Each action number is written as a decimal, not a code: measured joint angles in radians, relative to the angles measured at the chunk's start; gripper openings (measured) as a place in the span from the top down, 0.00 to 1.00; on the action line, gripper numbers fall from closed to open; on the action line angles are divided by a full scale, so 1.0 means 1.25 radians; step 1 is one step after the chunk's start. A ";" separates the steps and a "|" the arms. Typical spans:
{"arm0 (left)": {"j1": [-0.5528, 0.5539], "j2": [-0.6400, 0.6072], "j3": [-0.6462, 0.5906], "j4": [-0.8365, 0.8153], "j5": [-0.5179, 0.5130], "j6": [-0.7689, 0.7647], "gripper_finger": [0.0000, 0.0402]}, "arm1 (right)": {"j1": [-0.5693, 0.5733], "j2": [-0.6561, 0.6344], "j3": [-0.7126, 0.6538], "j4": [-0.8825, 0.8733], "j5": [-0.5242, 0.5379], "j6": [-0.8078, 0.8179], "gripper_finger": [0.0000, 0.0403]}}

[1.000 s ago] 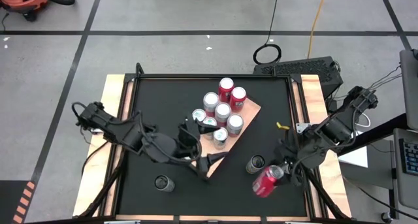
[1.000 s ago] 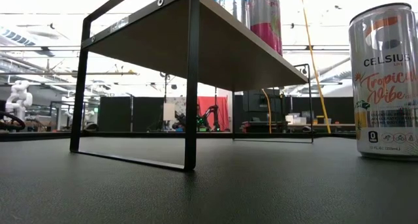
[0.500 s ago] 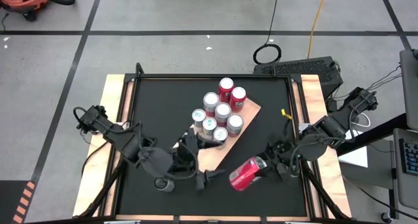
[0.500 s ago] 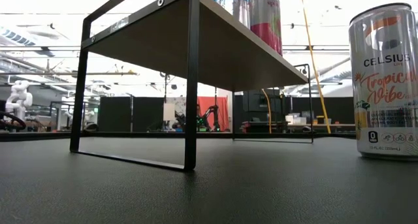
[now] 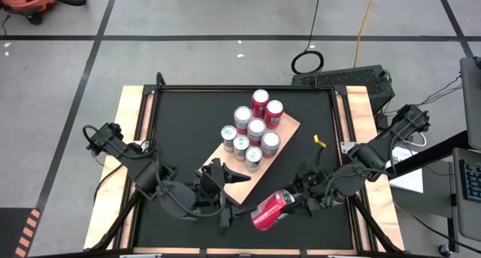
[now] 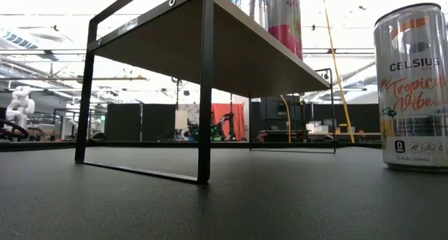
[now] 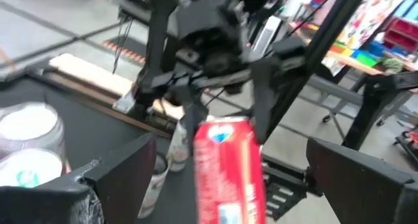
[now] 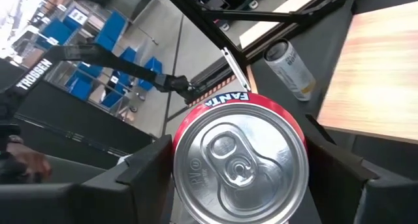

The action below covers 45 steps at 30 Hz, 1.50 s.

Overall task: Place canned beverage on shelf
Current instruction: Put the red soda can on the shelf aligned with the red soda can

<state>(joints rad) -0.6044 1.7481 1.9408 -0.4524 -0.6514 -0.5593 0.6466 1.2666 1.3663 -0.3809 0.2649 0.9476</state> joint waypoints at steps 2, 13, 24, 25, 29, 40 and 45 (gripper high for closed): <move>-0.001 0.001 0.000 -0.032 0.000 -0.028 0.02 | -0.002 0.005 0.000 0.017 0.001 0.001 0.34; 0.011 0.024 0.000 -0.081 0.098 -0.185 0.00 | -0.019 0.008 0.000 0.071 0.040 -0.032 0.34; 0.053 0.024 -0.001 -0.134 0.212 -0.219 0.00 | -0.041 0.007 0.000 0.111 0.039 -0.062 0.34; 0.058 0.024 -0.001 -0.134 0.230 -0.219 0.00 | -0.041 0.007 0.000 0.111 0.039 -0.062 0.34; 0.080 0.024 -0.001 -0.150 0.283 -0.220 0.00 | -0.045 0.007 0.000 0.126 0.039 -0.083 0.34; 0.119 0.024 -0.001 -0.154 0.450 -0.238 0.03 | -0.052 0.007 0.000 0.160 0.043 -0.112 0.34; 0.123 0.024 -0.001 -0.154 0.474 -0.240 0.14 | -0.053 0.007 0.000 0.192 0.045 -0.154 0.34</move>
<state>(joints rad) -0.4509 1.7786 1.9400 -0.6447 -0.0587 -0.8591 0.5808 1.2758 1.3663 -0.1410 0.3206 0.7549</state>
